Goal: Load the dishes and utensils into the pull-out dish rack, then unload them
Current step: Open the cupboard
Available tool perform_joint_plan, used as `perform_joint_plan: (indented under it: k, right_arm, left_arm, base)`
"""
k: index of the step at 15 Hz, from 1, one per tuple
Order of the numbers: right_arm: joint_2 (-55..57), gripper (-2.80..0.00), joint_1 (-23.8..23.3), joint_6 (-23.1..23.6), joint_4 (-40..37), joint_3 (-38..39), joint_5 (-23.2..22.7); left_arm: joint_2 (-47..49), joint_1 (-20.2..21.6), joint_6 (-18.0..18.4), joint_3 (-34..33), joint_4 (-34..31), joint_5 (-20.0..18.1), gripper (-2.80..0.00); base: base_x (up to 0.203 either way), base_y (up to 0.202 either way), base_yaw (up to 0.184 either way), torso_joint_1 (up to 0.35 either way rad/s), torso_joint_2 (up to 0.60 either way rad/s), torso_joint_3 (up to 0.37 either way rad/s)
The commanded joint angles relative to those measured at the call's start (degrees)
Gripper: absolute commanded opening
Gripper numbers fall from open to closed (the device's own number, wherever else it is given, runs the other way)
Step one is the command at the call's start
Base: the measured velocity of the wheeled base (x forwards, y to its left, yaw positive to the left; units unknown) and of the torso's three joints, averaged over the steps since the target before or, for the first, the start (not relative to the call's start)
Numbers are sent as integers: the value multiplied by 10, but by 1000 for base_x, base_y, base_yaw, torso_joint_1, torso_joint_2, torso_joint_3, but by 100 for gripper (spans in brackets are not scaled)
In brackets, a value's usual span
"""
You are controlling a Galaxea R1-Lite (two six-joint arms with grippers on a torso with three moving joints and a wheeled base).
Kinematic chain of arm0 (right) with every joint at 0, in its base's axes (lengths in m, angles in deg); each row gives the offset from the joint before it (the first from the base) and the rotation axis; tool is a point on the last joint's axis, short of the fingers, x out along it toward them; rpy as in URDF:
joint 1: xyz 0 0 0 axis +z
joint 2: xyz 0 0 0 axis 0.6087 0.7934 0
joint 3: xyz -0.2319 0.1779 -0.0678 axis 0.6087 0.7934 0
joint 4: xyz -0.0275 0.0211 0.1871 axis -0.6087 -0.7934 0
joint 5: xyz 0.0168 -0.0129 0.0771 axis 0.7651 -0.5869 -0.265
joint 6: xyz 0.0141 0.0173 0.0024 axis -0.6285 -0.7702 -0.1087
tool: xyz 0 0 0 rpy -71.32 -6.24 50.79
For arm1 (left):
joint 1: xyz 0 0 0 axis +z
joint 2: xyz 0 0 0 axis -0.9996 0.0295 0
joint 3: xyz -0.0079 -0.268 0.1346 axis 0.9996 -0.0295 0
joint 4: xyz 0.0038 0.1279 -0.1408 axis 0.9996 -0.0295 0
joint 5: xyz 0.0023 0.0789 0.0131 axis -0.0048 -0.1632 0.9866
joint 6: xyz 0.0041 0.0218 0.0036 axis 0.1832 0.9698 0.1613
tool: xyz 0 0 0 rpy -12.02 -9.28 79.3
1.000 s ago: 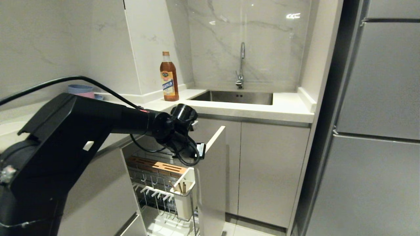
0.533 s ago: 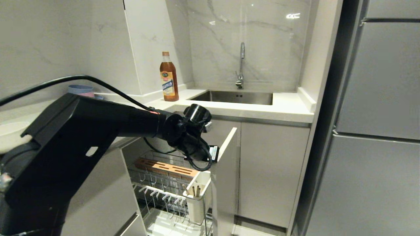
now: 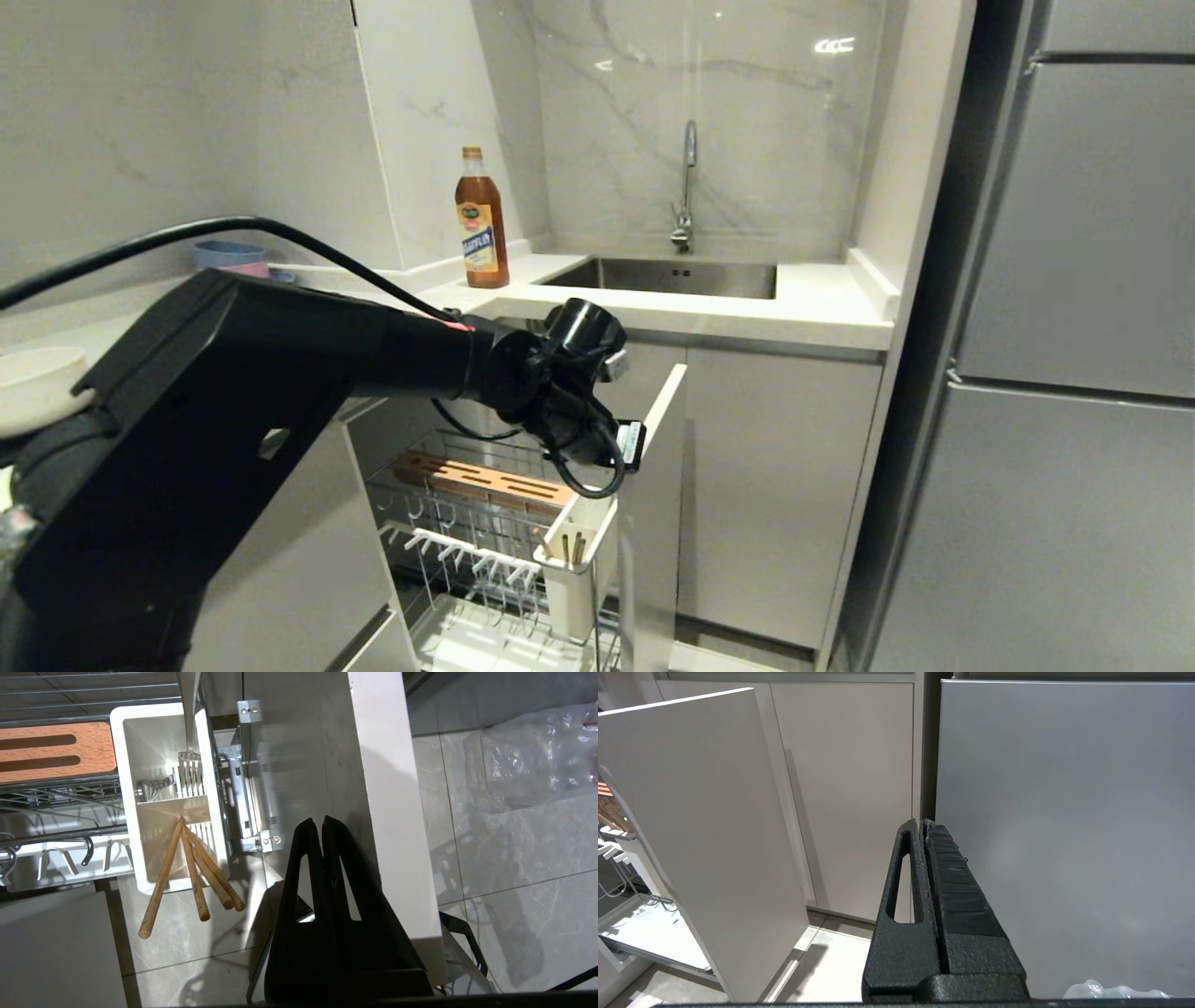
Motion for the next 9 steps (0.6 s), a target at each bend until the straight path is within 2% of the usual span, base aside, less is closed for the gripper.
perform_joint_plan:
  k: [1,9]
  right_arm:
    - [0,-280,0,0,0,0,0]
    - [0,-280,0,0,0,0,0]
  left_arm:
    - [-1,-7,-1,2,-1,-1,-280]
    - [-3,-9,-1,2,-3,5,-280]
  base:
    - [0,0,0,0,0,0]
    - [0,0,0,0,0,0]
